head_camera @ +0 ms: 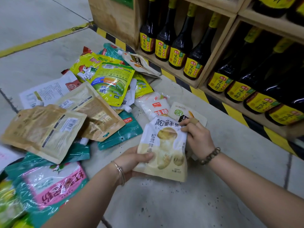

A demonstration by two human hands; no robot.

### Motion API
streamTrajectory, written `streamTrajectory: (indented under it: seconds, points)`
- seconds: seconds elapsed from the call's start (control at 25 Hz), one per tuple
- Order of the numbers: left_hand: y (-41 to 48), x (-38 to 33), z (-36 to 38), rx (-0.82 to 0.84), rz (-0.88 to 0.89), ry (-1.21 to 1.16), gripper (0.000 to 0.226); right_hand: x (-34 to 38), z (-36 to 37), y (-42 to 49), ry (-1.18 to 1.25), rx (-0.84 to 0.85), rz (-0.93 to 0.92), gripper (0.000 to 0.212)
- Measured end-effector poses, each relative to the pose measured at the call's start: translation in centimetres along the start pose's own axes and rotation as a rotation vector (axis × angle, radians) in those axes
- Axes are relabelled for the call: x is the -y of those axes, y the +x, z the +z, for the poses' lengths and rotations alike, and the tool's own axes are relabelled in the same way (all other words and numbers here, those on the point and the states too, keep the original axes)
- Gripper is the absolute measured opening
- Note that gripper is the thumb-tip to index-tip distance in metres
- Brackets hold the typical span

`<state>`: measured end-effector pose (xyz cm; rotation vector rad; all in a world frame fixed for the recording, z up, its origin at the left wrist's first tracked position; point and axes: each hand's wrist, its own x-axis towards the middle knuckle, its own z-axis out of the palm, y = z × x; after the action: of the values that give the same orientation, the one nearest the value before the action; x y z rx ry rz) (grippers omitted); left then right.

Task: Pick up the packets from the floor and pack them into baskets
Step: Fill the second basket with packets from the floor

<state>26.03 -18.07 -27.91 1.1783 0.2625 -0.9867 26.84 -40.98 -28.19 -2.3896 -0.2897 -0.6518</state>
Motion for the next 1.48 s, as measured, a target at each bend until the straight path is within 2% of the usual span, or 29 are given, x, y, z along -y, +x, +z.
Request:
streamTrajectory:
  seconds: [0.08, 0.12, 0.16, 0.24, 0.28, 0.32, 0.4, 0.52, 0.6, 0.68, 0.72, 0.84, 0.92, 1.0, 1.08, 1.24, 1.48]
  points:
    - [0.4, 0.2, 0.0, -0.127, 0.044, -0.054, 0.039, 0.6, 0.4, -0.2, -0.073, 0.026, -0.007, 0.020]
    - [0.5, 0.2, -0.1, -0.179, 0.063, -0.048, 0.040, 0.8, 0.4, -0.2, -0.102, 0.042, 0.106, 0.023]
    - [0.8, 0.3, -0.3, -0.220, 0.091, -0.034, 0.040, 0.1, 0.5, -0.3, -0.123, 0.055, 0.318, 0.032]
    - [0.9, 0.3, -0.8, -0.285, 0.132, -0.033, 0.038, -1.7, 0.6, -0.6, -0.146, 0.097, 0.917, 0.063]
    - [0.9, 0.3, -1.0, -0.310, 0.142, -0.049, 0.033, -2.4, 0.7, -0.9, -0.148, 0.128, 1.125, 0.077]
    - [1.0, 0.4, -1.1, -0.332, 0.155, -0.065, 0.027, -2.6, 1.0, -1.1, -0.125, 0.155, 1.217, 0.087]
    - [0.8, 0.5, -1.1, -0.381, 0.187, -0.074, 0.019, -2.1, 2.3, -0.9, -0.046, 0.161, 1.233, 0.096]
    - [0.7, 0.9, -0.9, -0.477, 0.260, -0.076, 0.017, -1.0, 3.7, 1.2, 0.054, 0.091, 1.272, 0.097]
    - [0.5, 1.1, -1.0, -0.521, 0.291, -0.109, 0.016, -0.4, 4.3, 2.5, 0.077, 0.147, 1.182, 0.096]
    - [0.4, 1.1, -1.4, -0.568, 0.312, -0.109, 0.016, 0.1, 4.9, 2.8, -0.008, 0.277, 1.033, 0.094]
    - [0.3, 1.1, -1.6, -0.587, 0.320, -0.109, 0.015, 0.3, 5.2, 2.8, -0.043, 0.285, 1.021, 0.095]
    - [0.1, 1.1, -1.8, -0.601, 0.318, -0.118, 0.014, 1.1, 5.4, 2.9, -0.025, 0.154, 1.180, 0.103]
    - [-0.1, 1.1, -1.9, -0.598, 0.313, -0.108, 0.014, 1.3, 5.4, 3.1, 0.059, 0.093, 1.261, 0.088]
    - [-0.4, 0.8, -1.8, -0.595, 0.321, -0.084, 0.013, 1.6, 5.3, 3.3, 0.100, 0.108, 1.275, 0.054]
    - [-0.5, 0.3, -1.7, -0.589, 0.354, -0.049, 0.014, 1.8, 5.0, 3.2, 0.163, 0.097, 1.240, 0.033]
    - [-1.0, -0.2, -1.0, -0.577, 0.387, -0.074, 0.015, 2.4, 3.0, 2.7, 0.320, -0.007, 1.201, 0.021]
    - [-3.0, -0.5, 1.3, -0.459, 0.393, -0.130, 0.017, 5.3, -3.3, 1.6, 0.395, -0.142, 1.092, 0.026]
